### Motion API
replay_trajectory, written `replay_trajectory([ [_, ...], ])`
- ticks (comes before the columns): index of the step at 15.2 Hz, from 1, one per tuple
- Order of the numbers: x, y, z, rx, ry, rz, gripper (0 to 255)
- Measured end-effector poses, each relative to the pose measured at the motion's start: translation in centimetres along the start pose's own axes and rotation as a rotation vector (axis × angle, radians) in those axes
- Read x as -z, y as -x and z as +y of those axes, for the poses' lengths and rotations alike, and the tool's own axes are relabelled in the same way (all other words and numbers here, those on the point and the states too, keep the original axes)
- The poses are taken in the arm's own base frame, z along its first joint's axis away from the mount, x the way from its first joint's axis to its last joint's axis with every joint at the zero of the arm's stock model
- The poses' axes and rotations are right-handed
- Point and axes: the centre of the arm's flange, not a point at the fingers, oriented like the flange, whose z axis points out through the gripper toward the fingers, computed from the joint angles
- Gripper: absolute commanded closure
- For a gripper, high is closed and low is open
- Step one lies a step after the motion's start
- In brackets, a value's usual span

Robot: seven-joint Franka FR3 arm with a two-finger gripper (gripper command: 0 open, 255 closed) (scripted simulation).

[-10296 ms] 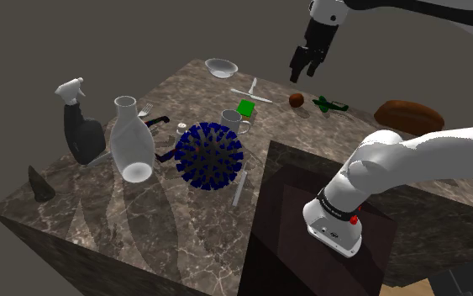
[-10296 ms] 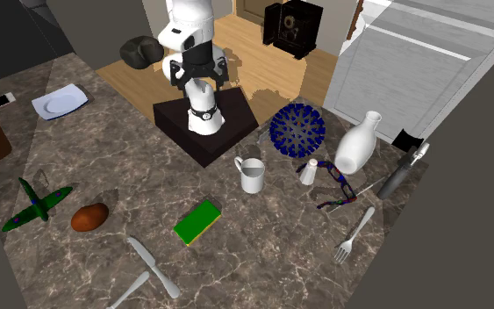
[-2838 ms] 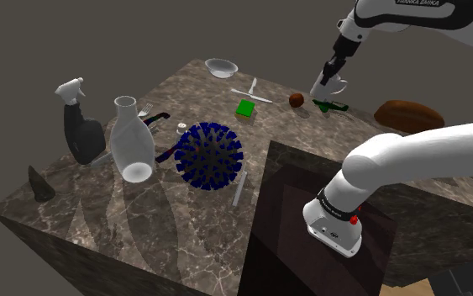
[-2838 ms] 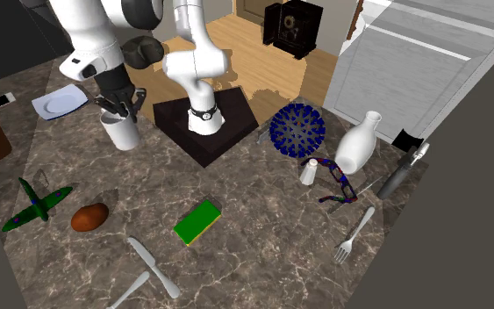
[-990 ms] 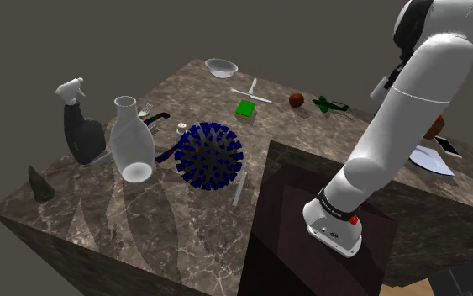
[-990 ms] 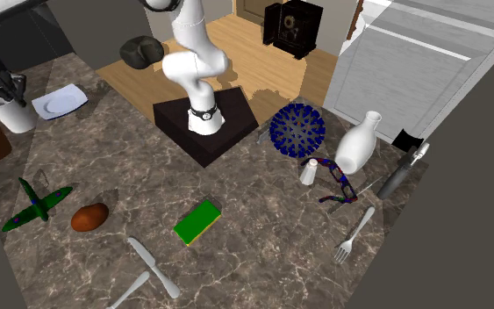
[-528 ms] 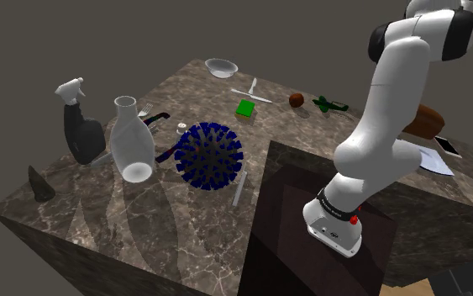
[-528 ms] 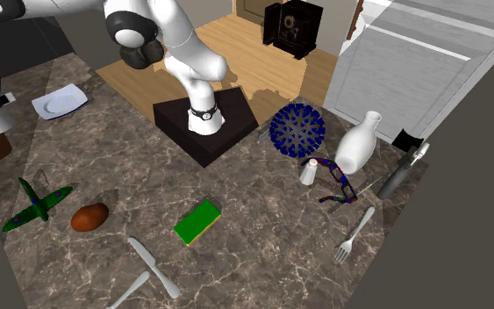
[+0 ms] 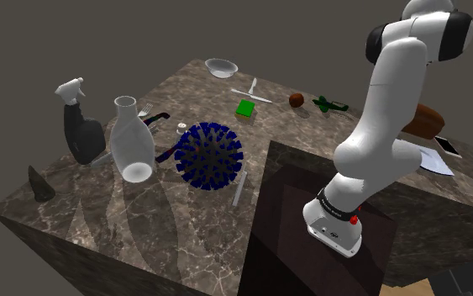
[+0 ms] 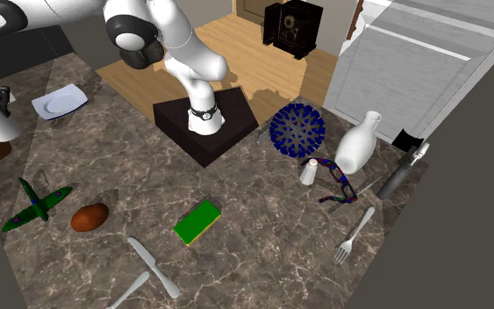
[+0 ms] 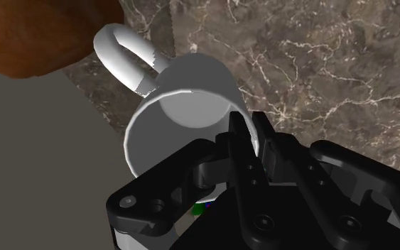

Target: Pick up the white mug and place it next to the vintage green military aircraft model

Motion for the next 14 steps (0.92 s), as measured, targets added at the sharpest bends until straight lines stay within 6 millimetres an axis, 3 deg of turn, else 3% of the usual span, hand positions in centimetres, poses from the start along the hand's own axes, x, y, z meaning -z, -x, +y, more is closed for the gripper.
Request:
replay_trajectory([
  [14, -7.5, 0.5, -0.2, 0.000, 0.000, 0.000, 255],
])
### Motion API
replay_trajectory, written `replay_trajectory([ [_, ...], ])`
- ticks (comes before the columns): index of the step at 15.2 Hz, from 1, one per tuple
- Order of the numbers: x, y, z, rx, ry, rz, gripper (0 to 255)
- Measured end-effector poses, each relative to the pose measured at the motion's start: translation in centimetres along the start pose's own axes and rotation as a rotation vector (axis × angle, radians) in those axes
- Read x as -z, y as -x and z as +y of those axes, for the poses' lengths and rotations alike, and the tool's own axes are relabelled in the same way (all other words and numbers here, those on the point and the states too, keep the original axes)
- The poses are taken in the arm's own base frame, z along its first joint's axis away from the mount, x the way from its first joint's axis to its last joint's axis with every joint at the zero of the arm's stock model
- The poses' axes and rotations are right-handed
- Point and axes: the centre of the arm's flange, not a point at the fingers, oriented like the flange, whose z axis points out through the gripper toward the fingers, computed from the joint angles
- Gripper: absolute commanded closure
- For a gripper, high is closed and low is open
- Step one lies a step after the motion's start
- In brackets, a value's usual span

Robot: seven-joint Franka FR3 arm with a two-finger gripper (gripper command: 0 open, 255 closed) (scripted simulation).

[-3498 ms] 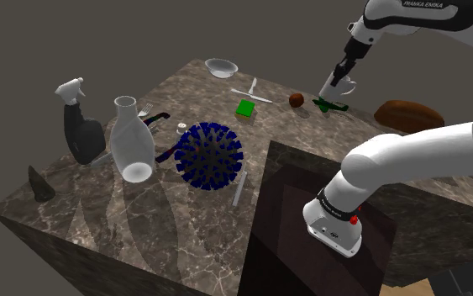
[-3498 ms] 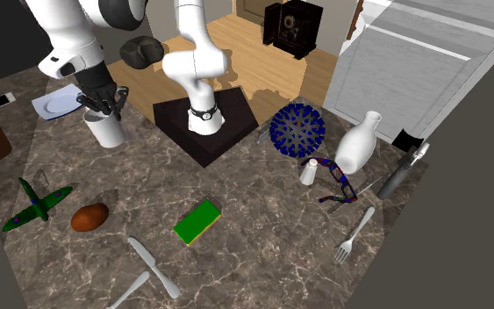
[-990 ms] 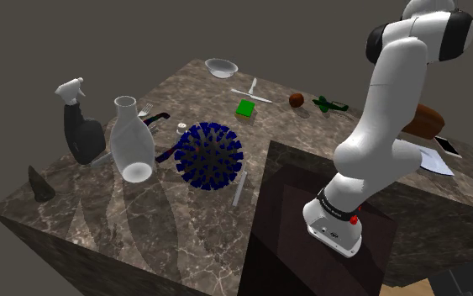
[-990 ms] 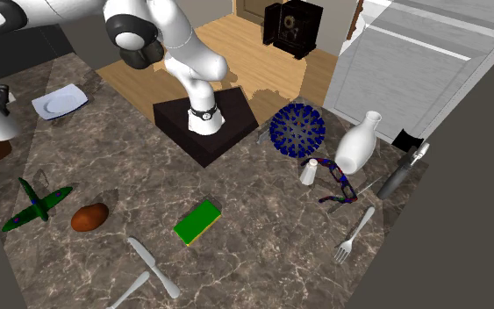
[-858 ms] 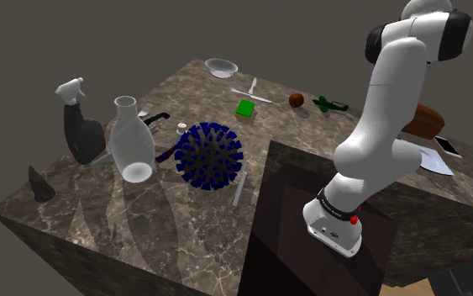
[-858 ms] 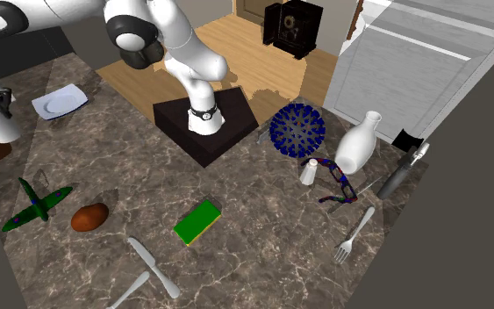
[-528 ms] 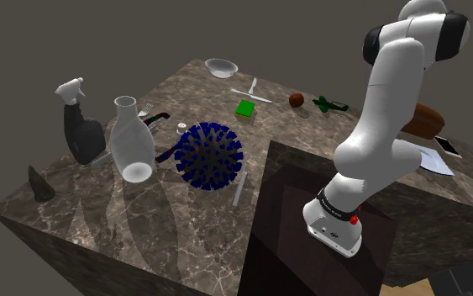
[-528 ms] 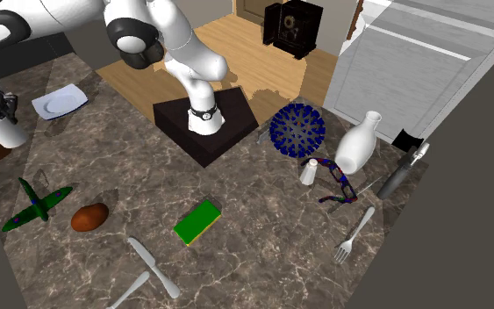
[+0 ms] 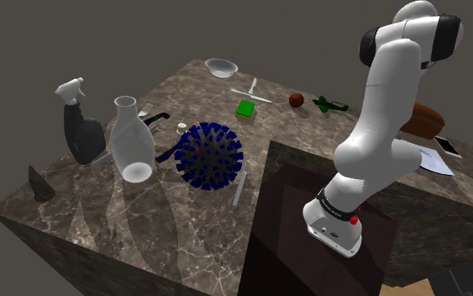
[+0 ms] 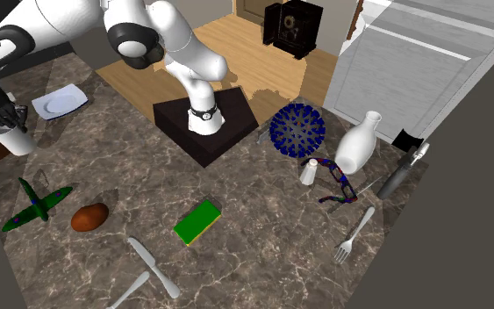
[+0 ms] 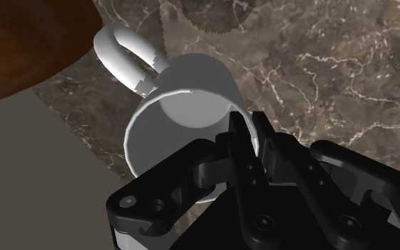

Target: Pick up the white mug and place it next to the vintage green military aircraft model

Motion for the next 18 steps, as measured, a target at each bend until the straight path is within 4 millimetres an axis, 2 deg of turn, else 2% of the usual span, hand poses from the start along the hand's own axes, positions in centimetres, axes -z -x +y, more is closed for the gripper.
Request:
replay_trajectory([
  [8, -4.0, 0.3, 0.0, 0.000, 0.000, 0.000, 255],
  [14, -4.3, 0.3, 0.0, 0.000, 0.000, 0.000, 255],
  [15, -4.3, 0.3, 0.0, 0.000, 0.000, 0.000, 0],
  [18, -4.3, 0.3, 0.0, 0.000, 0.000, 0.000, 0],
])
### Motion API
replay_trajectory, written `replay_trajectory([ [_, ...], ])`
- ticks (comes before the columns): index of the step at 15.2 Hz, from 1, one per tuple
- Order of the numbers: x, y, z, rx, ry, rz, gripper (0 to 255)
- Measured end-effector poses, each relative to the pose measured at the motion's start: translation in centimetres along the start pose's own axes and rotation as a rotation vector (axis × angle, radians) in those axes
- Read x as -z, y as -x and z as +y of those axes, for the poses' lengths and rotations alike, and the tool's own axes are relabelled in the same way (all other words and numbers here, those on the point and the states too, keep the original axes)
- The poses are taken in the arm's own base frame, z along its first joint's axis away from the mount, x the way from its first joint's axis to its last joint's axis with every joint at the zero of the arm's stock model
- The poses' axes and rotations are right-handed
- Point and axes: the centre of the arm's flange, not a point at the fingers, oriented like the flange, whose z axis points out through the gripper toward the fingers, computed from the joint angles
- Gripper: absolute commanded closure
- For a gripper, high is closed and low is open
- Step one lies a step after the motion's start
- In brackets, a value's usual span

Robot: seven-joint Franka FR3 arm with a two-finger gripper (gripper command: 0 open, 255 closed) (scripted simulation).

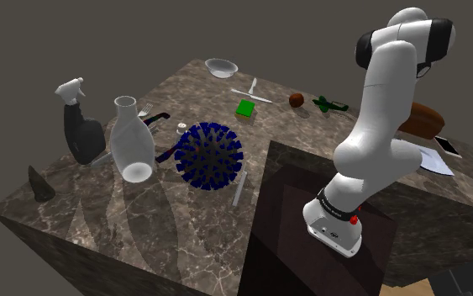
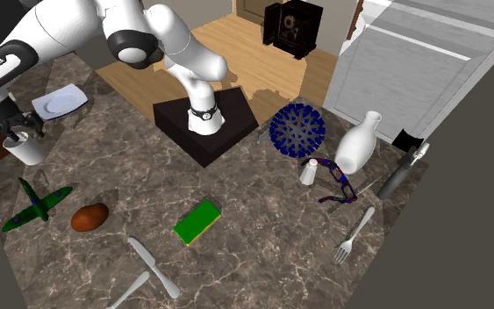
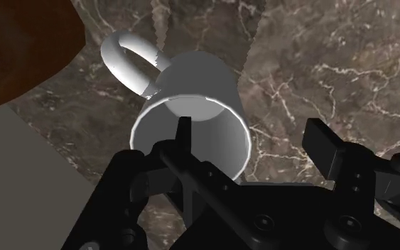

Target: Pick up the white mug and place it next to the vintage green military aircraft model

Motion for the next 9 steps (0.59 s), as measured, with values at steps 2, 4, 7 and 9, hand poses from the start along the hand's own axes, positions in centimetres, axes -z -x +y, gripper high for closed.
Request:
replay_trajectory([
  [2, 0.0, 0.0, 0.0, 0.000, 0.000, 0.000, 0],
  [4, 0.6, 0.1, 0.0, 0.000, 0.000, 0.000, 0],
  [7, 3.9, 0.1, 0.0, 0.001, 0.001, 0.000, 0],
  [9, 4.8, 0.0, 0.0, 0.000, 0.001, 0.000, 0],
])
